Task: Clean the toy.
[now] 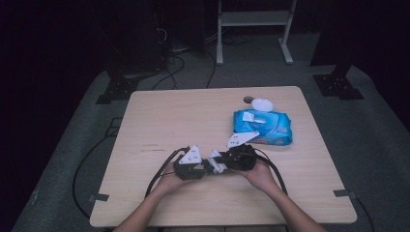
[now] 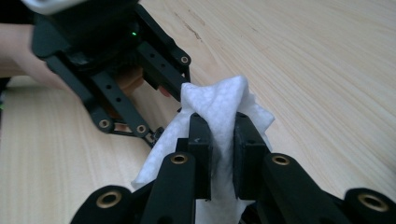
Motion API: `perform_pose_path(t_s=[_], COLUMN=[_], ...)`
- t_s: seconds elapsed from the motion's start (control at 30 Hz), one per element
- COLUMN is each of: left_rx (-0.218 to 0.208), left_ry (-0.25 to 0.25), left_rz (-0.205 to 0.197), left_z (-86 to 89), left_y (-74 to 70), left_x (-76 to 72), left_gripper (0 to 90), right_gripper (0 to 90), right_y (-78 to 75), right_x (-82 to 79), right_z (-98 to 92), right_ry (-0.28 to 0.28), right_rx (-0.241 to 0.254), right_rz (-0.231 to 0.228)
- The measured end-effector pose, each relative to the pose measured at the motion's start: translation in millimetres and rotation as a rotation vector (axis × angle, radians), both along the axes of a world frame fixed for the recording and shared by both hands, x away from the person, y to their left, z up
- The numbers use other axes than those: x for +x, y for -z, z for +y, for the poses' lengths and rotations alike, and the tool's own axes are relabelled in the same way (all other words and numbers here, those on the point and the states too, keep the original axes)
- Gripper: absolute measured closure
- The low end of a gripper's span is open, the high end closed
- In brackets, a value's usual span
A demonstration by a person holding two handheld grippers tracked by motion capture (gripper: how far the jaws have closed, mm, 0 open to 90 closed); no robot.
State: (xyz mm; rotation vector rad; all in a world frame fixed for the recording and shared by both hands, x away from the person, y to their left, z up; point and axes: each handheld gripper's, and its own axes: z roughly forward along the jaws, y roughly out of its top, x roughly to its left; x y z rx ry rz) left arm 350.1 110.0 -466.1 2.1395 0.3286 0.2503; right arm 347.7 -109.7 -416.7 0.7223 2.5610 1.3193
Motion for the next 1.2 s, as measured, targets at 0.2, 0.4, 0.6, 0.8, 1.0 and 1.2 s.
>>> perform_pose_path(t_s=[0.2,0.4,0.6,0.8,1.0,1.2], left_rx=[0.004,0.006,0.003,0.009,0.011,0.004], left_ry=[0.000,0.006,0.007,0.009,0.011,0.011], left_rz=[-0.006,-0.014,-0.010,-0.018,-0.019,-0.008], left_z=[-0.2,-0.5,-0.4,-0.9,-0.8,-0.6], left_y=[-0.3,-0.1,0.2,-0.3,-0.5,-0.1], left_x=[-0.3,-0.1,-0.2,-1.1,-0.8,0.7], left_gripper=[68.9,68.9,68.8,68.9,68.9,68.9], right_gripper=[79.9,79.9,79.9,79.9,79.9,80.2], right_y=[0.2,0.4,-1.4,-0.3,-2.0,-2.3], right_x=[2.8,2.3,0.1,0.1,1.7,0.5], right_z=[-16.8,-23.3,5.2,9.4,-5.6,-3.3], right_ry=[0.051,0.075,0.005,0.000,0.045,0.047], right_rx=[-0.017,-0.010,0.017,-0.009,-0.049,-0.026], right_rz=[0.000,-0.004,0.011,-0.011,-0.039,-0.037])
